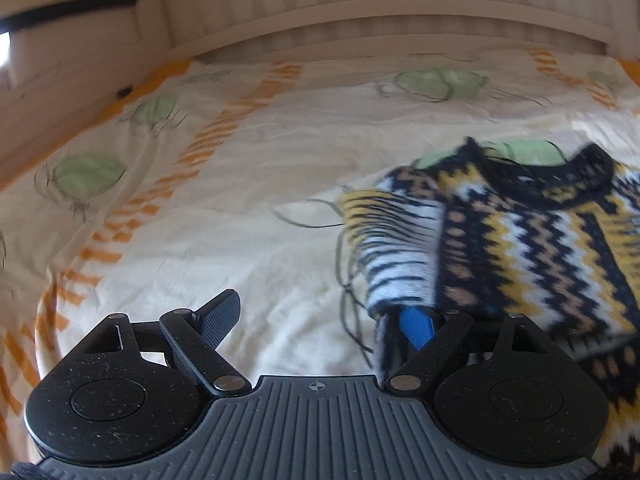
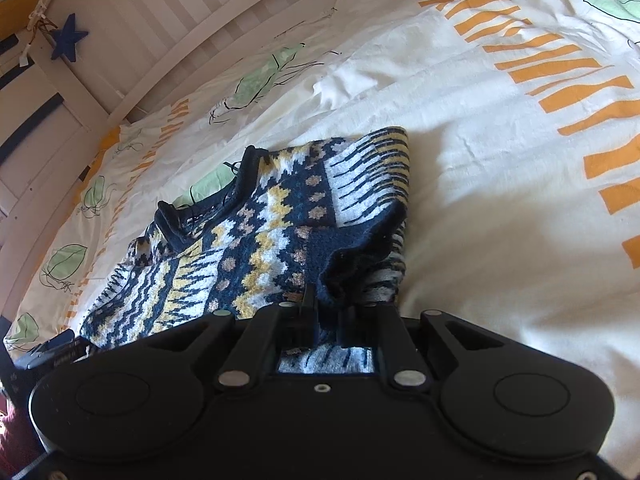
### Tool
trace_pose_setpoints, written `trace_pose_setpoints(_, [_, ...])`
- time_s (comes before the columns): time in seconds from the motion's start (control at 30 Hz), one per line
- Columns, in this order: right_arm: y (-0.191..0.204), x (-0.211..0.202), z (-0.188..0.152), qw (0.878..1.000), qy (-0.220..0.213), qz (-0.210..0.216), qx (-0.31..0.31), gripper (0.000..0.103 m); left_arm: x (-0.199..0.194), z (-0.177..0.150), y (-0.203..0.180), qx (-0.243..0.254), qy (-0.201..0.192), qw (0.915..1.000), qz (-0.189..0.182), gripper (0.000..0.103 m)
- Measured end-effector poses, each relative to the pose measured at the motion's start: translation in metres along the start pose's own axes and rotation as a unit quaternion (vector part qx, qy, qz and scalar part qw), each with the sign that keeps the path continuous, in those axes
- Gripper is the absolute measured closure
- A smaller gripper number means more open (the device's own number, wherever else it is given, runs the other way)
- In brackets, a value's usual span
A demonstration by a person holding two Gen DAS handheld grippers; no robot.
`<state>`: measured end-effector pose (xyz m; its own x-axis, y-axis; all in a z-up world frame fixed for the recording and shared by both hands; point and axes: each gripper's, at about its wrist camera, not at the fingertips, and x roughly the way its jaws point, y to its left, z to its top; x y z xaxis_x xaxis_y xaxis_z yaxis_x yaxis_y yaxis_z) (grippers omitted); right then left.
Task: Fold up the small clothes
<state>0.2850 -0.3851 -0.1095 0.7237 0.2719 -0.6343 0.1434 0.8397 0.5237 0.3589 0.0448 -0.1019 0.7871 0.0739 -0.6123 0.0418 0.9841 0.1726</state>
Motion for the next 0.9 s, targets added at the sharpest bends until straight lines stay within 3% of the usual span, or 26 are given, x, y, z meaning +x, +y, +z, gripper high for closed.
trace_pose_setpoints(0.1, [0.0,-0.001,0.0,1.0,-0.001,0.001,0.001,0.085,0.019,-0.01,0.024,-0.075,0.048,0.9956,-0.03,0.016])
trace_pose_setpoints(0.27, [-0.001,-0.006,0.001,1.0,-0.004,0.003,0.0,0.082,0.009,-0.023,0.033,-0.082,0.031,0.9953,-0.042,0.016])
trace_pose_setpoints(0.4, [0.0,-0.014,0.0,1.0,-0.013,0.006,-0.008,0.062,0.006,-0.025,0.048,-0.113,0.035,0.9918,-0.048,0.017])
trace_pose_setpoints(0.47, [0.002,-0.019,-0.001,1.0,-0.017,0.012,-0.014,0.048,0.006,-0.027,0.054,-0.119,0.04,0.9921,-0.002,0.023])
trace_pose_setpoints(0.53, [0.006,-0.024,-0.002,0.999,-0.024,0.015,-0.023,0.029,0.003,-0.031,0.071,-0.144,0.039,0.9887,0.003,0.024])
trace_pose_setpoints(0.57, [0.008,-0.027,-0.003,0.999,-0.03,0.011,-0.03,0.024,-0.001,-0.03,0.076,-0.148,0.041,0.9881,0.014,0.024])
trace_pose_setpoints(0.67, [0.017,-0.038,-0.007,0.997,-0.059,-0.017,-0.055,0.017,-0.016,-0.026,0.085,-0.137,0.042,0.9887,0.044,0.025])
trace_pose_setpoints(0.77, [0.032,-0.045,-0.011,0.991,-0.085,-0.039,-0.098,0.007,-0.036,-0.016,0.081,-0.129,0.017,0.9908,0.039,0.025])
trace_pose_setpoints(0.9, [0.053,-0.038,-0.016,0.985,-0.082,-0.045,-0.145,0.006,-0.053,0.012,0.043,-0.069,-0.029,0.997,0.018,0.025])
